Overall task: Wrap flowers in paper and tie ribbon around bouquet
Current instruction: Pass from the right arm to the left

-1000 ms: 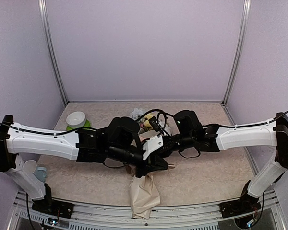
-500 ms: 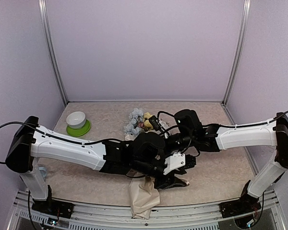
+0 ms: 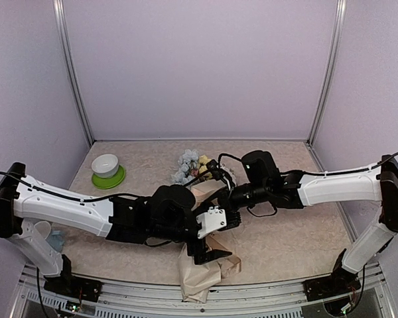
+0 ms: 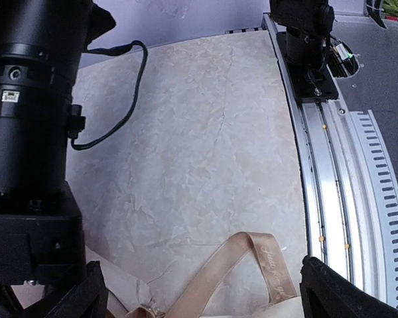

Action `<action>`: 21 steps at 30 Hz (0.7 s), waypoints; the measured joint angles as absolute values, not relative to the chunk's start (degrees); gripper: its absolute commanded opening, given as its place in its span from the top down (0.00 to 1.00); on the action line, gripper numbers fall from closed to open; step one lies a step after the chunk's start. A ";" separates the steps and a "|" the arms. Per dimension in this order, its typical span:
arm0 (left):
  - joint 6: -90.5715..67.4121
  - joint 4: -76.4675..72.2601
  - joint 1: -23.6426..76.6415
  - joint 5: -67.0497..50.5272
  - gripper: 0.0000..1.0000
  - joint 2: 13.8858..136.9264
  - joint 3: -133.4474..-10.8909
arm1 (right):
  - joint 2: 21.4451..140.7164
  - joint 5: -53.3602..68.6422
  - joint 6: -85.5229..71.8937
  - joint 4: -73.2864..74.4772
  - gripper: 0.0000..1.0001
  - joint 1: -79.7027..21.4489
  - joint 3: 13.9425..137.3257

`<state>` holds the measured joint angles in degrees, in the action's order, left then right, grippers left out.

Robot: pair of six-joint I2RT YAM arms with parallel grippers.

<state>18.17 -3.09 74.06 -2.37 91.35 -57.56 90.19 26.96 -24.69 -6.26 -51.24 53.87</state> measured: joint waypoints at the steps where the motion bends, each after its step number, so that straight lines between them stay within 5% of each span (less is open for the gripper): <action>1: 18.00 -2.94 73.82 -2.17 0.05 90.87 -57.54 | 90.21 27.05 -24.69 -6.26 1.00 -51.24 53.95; 8: 11.55 -11.38 66.65 -6.96 0.36 78.02 -45.95 | 90.70 27.55 -24.99 -6.17 1.00 -51.27 54.46; 14: 5.06 -18.15 58.96 -5.67 0.24 71.75 -36.97 | 92.51 26.74 -27.20 -6.76 1.00 -53.82 56.40; 21: 4.34 -20.16 58.92 -4.69 0.27 74.41 -31.35 | 93.25 25.67 -31.29 -8.84 1.00 -56.73 56.31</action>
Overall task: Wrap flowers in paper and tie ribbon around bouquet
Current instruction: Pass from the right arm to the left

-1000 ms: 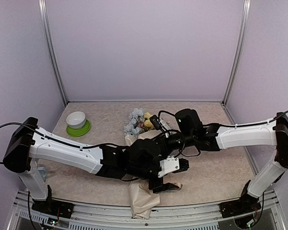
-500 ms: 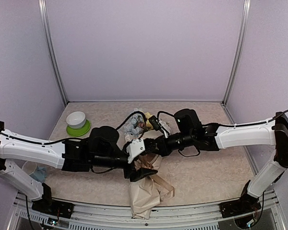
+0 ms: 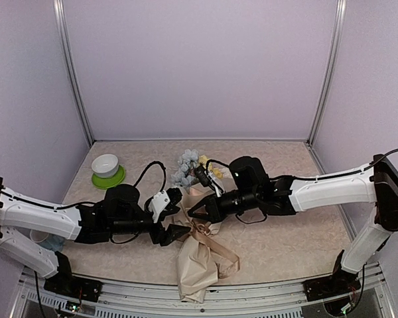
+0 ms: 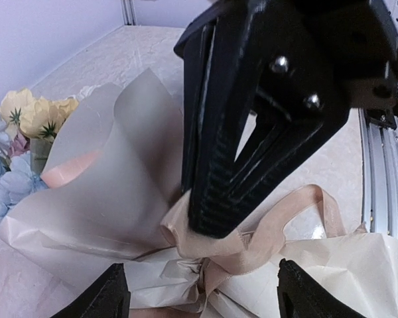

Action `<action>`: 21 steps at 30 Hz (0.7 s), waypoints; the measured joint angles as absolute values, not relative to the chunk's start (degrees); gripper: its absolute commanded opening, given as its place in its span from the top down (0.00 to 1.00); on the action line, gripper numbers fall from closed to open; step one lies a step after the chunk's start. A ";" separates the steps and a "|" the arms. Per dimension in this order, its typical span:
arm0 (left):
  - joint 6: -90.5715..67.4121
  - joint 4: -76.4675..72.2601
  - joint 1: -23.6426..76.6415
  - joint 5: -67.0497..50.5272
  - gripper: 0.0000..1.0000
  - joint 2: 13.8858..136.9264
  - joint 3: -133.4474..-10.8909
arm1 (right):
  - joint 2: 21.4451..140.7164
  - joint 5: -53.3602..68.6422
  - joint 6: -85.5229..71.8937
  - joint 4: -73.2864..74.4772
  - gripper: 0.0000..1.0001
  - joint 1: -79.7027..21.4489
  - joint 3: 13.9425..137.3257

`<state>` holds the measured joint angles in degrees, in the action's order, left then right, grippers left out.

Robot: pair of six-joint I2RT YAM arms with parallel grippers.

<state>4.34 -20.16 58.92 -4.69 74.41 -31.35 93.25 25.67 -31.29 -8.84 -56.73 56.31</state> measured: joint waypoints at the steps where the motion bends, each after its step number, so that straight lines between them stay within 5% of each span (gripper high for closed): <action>1: 4.43 -20.38 58.89 -4.34 0.28 75.13 -31.09 | 93.27 25.67 -31.73 -9.39 1.00 -56.75 56.14; 13: 5.39 -28.82 57.84 -6.83 0.39 83.81 -31.38 | 93.76 25.74 -32.47 -11.09 1.00 -56.90 55.70; 18: 4.19 -32.21 56.90 -10.26 0.80 84.97 -31.46 | 94.19 25.91 -32.49 -11.25 1.00 -56.90 55.70; 21: 3.46 -33.47 56.49 -11.86 0.89 85.41 -31.59 | 94.48 25.91 -32.49 -11.35 1.00 -56.90 55.70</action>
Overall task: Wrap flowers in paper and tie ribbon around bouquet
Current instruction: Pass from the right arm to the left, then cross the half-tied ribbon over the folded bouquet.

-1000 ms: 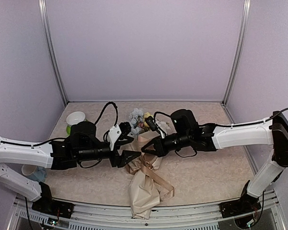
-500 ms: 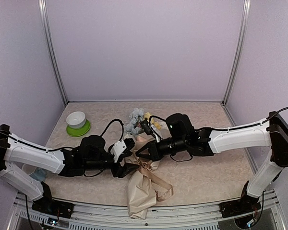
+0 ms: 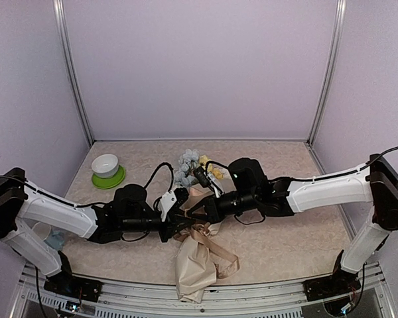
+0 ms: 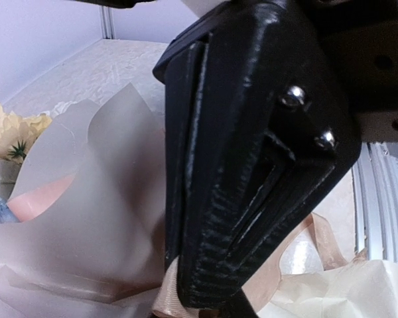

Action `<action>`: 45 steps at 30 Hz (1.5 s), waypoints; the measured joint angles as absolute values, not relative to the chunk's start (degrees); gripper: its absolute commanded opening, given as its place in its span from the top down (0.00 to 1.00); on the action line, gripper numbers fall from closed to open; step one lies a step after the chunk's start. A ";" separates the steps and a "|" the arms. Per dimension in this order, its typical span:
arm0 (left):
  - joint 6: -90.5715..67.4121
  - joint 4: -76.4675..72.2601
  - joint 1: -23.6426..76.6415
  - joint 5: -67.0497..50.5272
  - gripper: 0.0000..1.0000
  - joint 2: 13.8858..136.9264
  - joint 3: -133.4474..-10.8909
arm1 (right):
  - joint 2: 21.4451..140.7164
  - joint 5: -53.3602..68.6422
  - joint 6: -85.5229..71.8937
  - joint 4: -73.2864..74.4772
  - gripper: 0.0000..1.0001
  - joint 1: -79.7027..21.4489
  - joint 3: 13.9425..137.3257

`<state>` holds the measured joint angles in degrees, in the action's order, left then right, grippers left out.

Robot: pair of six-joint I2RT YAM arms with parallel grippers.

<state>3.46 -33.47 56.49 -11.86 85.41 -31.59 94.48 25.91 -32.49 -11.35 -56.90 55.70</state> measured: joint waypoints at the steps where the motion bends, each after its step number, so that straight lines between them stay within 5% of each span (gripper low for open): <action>1: 3.22 -33.82 56.27 -12.49 0.91 85.60 -31.59 | 94.52 25.91 -32.49 -11.38 1.00 -56.90 55.70; 3: 2.85 -34.44 55.92 -13.96 1.00 86.13 -31.59 | 94.56 26.02 -32.47 -11.31 1.00 -56.90 55.70; 6: 2.24 -35.09 55.29 -15.77 1.00 87.11 -31.59 | 94.72 26.13 -32.47 -10.96 1.00 -56.90 55.70; 9: 1.58 -35.40 55.20 -16.99 1.00 87.68 -31.59 | 94.74 25.89 -32.27 -10.04 0.78 -56.90 55.70; 11: 1.39 -35.66 55.20 -17.85 1.00 87.74 -31.51 | 94.59 24.88 -31.73 -9.30 0.73 -56.88 55.77; 29: 0.25 -37.58 53.95 -21.67 1.00 88.58 -29.89 | 95.15 24.88 -25.54 2.46 0.77 -50.92 57.28; 36: -0.25 -38.50 53.17 -22.22 1.00 88.64 -29.45 | 99.59 27.49 -20.47 6.07 0.66 -51.37 61.56; 45: -1.04 -39.03 52.60 -22.72 1.00 88.86 -29.39 | 103.15 28.42 -17.41 9.37 0.74 -52.12 63.29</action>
<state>-1.04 -39.03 52.60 -22.72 88.86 -29.39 103.15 28.42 -17.41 9.37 -52.12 63.29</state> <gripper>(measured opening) 0.008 0.267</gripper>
